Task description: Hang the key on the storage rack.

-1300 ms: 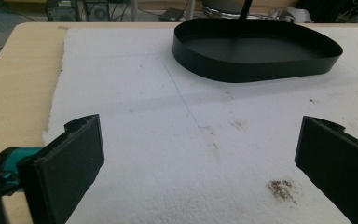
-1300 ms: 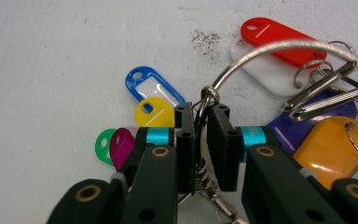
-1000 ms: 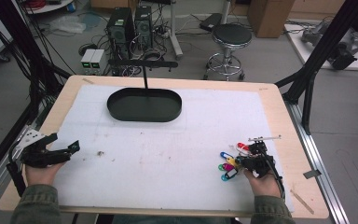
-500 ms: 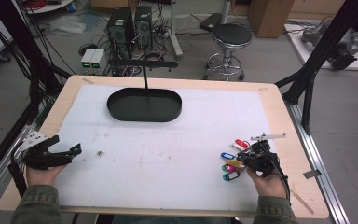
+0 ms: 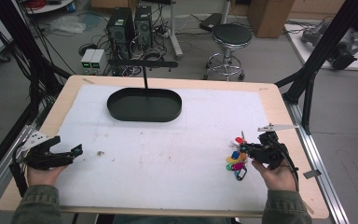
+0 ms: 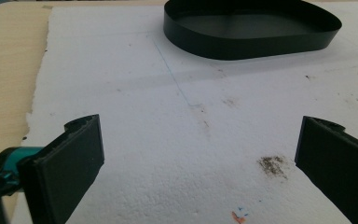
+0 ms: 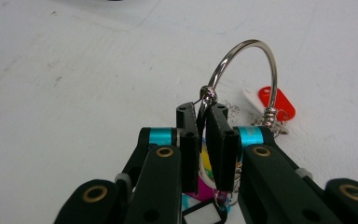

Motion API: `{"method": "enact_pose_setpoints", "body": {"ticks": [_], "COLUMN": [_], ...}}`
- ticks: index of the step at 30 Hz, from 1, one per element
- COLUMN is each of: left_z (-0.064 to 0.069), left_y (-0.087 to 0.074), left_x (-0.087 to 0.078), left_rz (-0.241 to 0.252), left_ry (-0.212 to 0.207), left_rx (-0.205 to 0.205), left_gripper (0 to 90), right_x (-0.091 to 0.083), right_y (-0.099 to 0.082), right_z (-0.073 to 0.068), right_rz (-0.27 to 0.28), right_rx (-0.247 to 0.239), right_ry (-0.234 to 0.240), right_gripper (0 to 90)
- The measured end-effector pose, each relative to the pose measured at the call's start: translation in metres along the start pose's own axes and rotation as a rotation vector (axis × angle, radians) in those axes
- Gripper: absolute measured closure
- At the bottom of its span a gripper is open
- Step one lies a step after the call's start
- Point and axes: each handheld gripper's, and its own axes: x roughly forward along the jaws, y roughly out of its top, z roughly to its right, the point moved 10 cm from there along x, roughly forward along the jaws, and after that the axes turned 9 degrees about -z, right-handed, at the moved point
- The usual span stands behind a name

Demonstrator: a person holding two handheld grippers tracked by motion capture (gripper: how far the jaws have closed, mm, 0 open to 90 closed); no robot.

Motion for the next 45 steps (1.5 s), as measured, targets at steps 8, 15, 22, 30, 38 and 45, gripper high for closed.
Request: {"method": "enact_pose_setpoints", "body": {"ticks": [8,15,22,30,38,45], "left_z": [0.001,0.002,0.002,0.002,0.002,0.003], "left_y": [0.000,0.001,0.000,0.001,0.001,0.000], "left_x": [0.000,0.000,0.001,0.001,0.002,0.002], "left_rz": [0.002,0.008,0.004,0.008,0.009,0.008], "left_ry": [-0.007,-0.013,-0.013,-0.015,-0.015,-0.016], "left_rx": [0.001,0.001,0.004,0.001,0.002,0.009], "left_gripper": [1.7,1.7,1.7,1.7,1.7,1.7], "right_x": [-0.004,-0.016,-0.020,-0.021,-0.017,-0.013], "right_y": [0.018,0.046,0.069,0.092,0.108,0.123], "right_z": [-0.017,-0.033,-0.038,-0.043,-0.046,-0.050], "right_rz": [-0.024,-0.009,0.030,0.044,0.041,0.026], "right_rx": [-0.083,-0.162,-0.196,-0.214,-0.227,-0.243], "right_ry": [0.005,0.043,0.074,0.116,0.145,0.159], "right_gripper": [83.7,83.8,83.7,83.7,83.7,83.6]}}
